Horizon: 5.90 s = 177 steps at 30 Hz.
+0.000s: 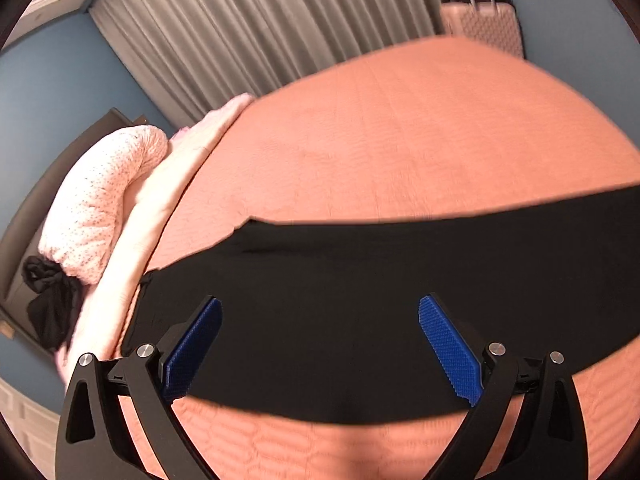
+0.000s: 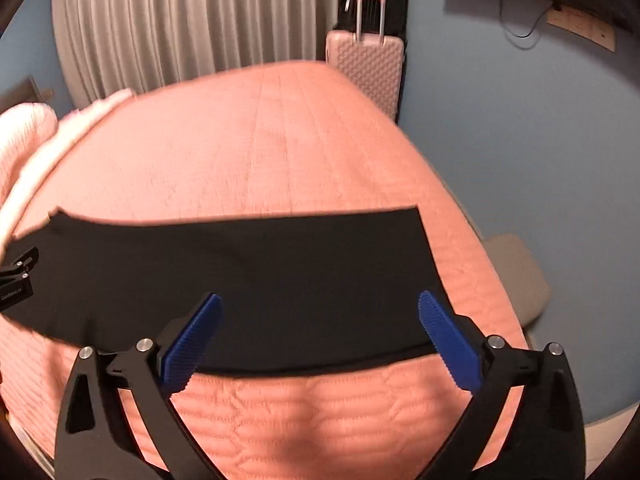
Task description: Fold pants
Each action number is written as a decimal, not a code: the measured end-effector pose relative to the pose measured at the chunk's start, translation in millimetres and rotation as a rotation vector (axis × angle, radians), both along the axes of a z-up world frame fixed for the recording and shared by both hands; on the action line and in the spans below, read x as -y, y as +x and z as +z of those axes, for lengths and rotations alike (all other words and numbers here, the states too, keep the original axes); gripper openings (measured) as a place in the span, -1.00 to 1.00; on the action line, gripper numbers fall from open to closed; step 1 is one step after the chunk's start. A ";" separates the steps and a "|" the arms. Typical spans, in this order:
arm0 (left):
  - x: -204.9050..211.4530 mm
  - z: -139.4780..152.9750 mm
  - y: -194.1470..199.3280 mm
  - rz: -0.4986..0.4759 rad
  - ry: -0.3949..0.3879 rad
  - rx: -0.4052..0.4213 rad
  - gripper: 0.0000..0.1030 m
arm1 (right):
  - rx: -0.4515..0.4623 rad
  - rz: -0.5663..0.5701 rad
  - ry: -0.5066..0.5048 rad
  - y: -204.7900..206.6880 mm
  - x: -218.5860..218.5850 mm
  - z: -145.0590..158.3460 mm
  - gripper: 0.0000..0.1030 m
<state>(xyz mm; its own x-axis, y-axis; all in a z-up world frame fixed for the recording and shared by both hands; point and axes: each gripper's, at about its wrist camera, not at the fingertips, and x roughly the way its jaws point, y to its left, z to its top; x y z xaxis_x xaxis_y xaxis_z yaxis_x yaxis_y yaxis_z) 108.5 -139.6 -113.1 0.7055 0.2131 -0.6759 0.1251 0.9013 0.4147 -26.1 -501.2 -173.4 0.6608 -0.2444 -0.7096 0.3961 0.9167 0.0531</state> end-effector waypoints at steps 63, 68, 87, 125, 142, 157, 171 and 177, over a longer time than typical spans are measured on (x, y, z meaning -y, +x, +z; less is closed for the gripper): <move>-313.3 -62.6 -40.1 0.381 -0.108 -0.100 0.90 | -0.143 0.520 0.261 245.1 -439.1 -59.3 -0.77; -346.5 -64.2 -22.3 0.420 -0.236 -0.110 0.90 | -0.203 0.626 0.095 238.6 -478.2 -57.5 0.02; -465.3 -109.0 86.6 0.576 -0.837 -0.074 0.77 | -0.099 0.482 0.027 72.0 -387.3 21.0 0.74; 46.5 -47.1 -106.3 -0.406 -0.278 -0.110 0.45 | -0.003 0.187 0.414 42.7 -168.1 4.3 0.82; -181.5 -47.2 -97.0 -0.011 -0.178 -0.079 0.47 | -0.268 0.319 0.444 169.5 -246.0 -59.1 0.20; -216.3 -52.2 -79.7 0.080 -0.206 -0.104 0.54 | -0.111 0.427 0.546 120.0 -243.7 2.5 -0.79; -243.3 -66.7 -67.5 0.146 -0.157 -0.102 0.63 | -0.237 0.391 0.450 79.4 -241.2 -33.6 -0.87; -227.6 -63.3 -68.1 0.092 -0.174 -0.110 0.63 | -0.287 0.335 0.490 97.1 -255.3 -61.7 -0.87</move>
<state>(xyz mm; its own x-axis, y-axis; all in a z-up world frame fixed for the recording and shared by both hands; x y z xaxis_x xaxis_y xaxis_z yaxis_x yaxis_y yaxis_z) 40.4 88.1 -176.4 0.6087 0.1465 -0.7798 0.0751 0.9677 0.2405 71.0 -245.9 -235.2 0.4130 0.3374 -0.8459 0.1544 0.8894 0.4302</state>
